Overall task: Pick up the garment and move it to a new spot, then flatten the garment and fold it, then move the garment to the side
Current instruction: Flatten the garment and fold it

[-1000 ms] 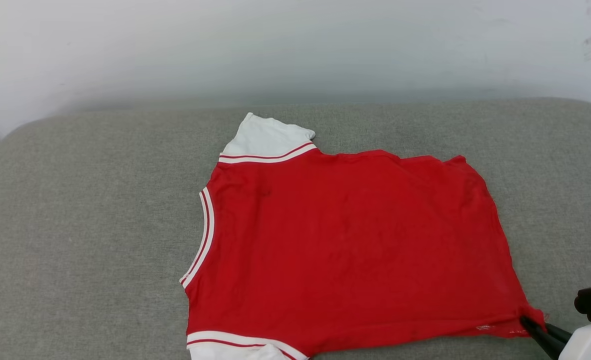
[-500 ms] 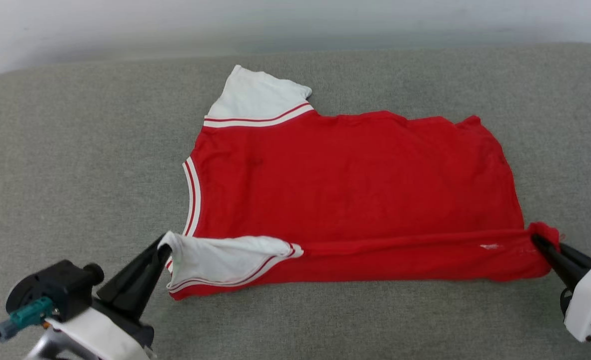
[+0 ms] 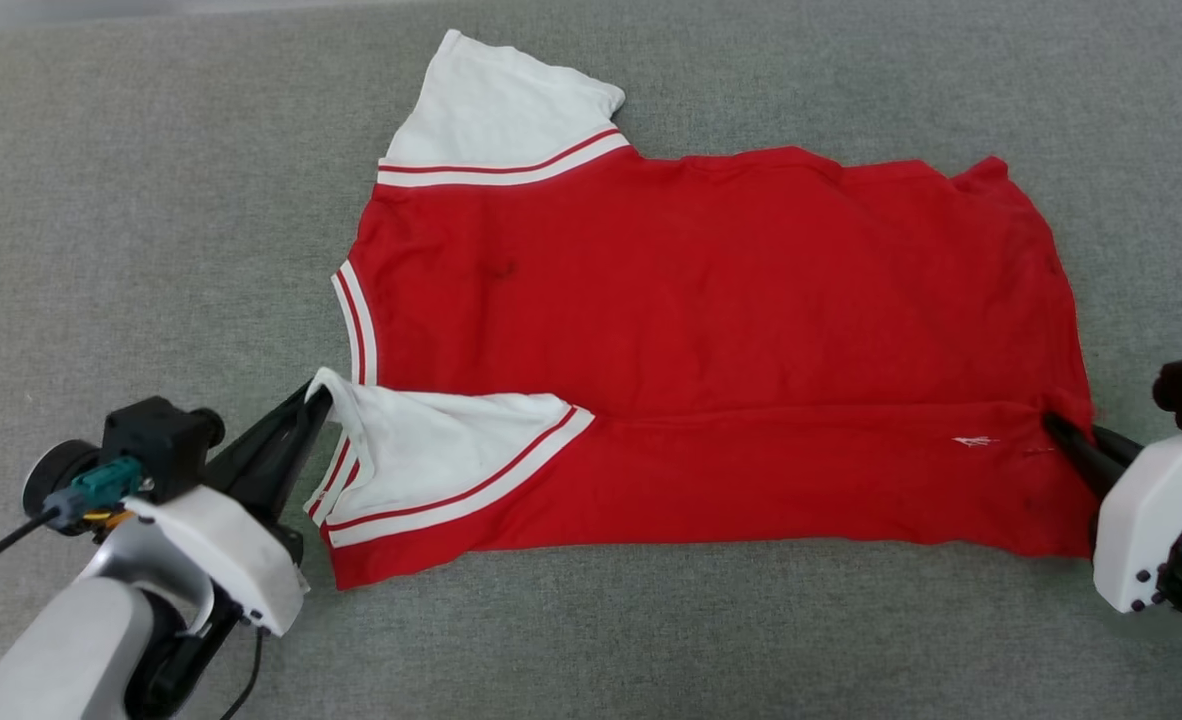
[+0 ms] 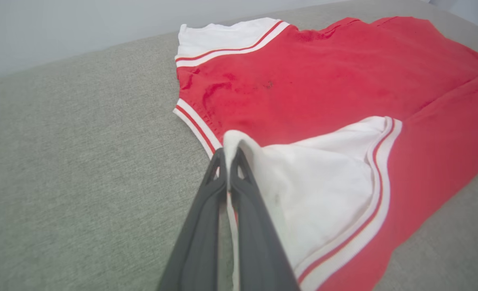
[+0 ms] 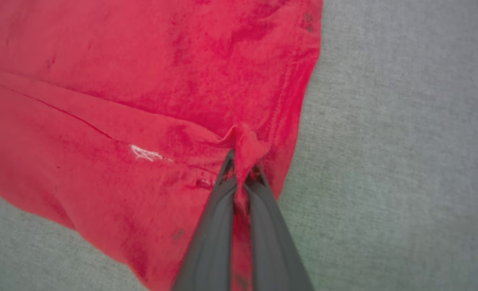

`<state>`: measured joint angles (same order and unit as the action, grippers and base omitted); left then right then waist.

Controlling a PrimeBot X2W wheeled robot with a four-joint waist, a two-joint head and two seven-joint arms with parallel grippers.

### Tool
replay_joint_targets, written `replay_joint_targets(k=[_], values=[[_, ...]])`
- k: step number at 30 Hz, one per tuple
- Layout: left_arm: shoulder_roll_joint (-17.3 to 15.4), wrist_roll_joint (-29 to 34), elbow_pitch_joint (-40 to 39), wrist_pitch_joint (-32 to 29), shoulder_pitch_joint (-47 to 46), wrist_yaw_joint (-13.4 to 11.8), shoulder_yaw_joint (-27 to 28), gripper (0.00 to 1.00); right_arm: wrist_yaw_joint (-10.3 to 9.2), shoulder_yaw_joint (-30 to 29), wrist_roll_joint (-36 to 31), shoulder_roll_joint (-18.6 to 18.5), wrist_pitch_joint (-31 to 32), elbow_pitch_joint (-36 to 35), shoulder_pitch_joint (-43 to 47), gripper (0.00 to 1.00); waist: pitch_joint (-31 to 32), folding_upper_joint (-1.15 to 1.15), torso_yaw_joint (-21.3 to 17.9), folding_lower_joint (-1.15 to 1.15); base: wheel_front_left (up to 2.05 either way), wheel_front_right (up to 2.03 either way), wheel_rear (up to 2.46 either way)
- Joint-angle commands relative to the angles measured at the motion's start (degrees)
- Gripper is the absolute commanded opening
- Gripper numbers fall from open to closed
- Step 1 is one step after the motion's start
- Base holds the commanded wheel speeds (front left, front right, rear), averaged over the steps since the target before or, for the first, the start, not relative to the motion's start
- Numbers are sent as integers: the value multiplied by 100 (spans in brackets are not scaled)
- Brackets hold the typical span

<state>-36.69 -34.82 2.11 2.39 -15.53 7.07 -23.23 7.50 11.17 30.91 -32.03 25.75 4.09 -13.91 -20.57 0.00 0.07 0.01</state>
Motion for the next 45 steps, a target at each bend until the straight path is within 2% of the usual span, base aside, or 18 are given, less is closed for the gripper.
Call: replay_joint_targets(k=[1,3,4,5,6,7,14,19,24,30,34,39,45], values=[[72,11,133,58,-124,16,-18,0,-2,38,-40,39,-27,58,-110,0,-4,0,4,-1,0,0,0],[210,-143,469,69,-237,21,-68,0,-2,97,-76,54,-63,194,-202,0,5,0,15,-1,0,0,0],[259,-170,607,73,-302,20,-92,25,-2,120,-101,70,-74,262,-244,0,19,0,26,-1,0,0,0],[297,-176,747,88,-369,21,-128,67,-3,133,-118,87,-98,325,-271,0,41,0,35,-1,0,0,0],[364,-196,883,111,-416,14,-120,100,-2,134,-139,101,-123,391,-285,70,71,0,44,-1,0,0,0],[432,-225,1006,142,-443,0,-125,100,-3,111,-147,130,-133,466,-291,100,108,0,51,-1,0,0,0],[688,-355,1500,445,-281,-133,-65,100,-2,166,-280,202,-137,719,-216,100,520,0,53,-1,0,0,0],[711,-538,1345,486,252,-414,64,100,-2,31,-401,381,73,717,-12,100,901,0,4,-1,0,0,0],[645,-623,792,381,857,-880,183,100,-2,-498,-585,762,423,440,404,100,1049,0,-9,-1,0,0,0],[534,-733,28,-154,1398,-1314,120,100,-2,-1262,-1081,1410,829,-203,969,100,993,0,-24,-1,0,0,0],[445,-706,-292,-498,1526,-1581,77,100,-2,-1513,-1329,1863,1024,-707,1235,100,862,0,-58,-1,0,0,0],[460,-722,-396,-740,1496,-1710,-4,100,-2,-1568,-1489,2140,1144,-1165,1356,100,645,0,-130,-1,0,0,0],[395,-507,-156,-951,1332,-1885,-129,100,-2,-1558,-1596,2230,1227,-1468,1298,100,397,0,-214,-1,0,0,0]])
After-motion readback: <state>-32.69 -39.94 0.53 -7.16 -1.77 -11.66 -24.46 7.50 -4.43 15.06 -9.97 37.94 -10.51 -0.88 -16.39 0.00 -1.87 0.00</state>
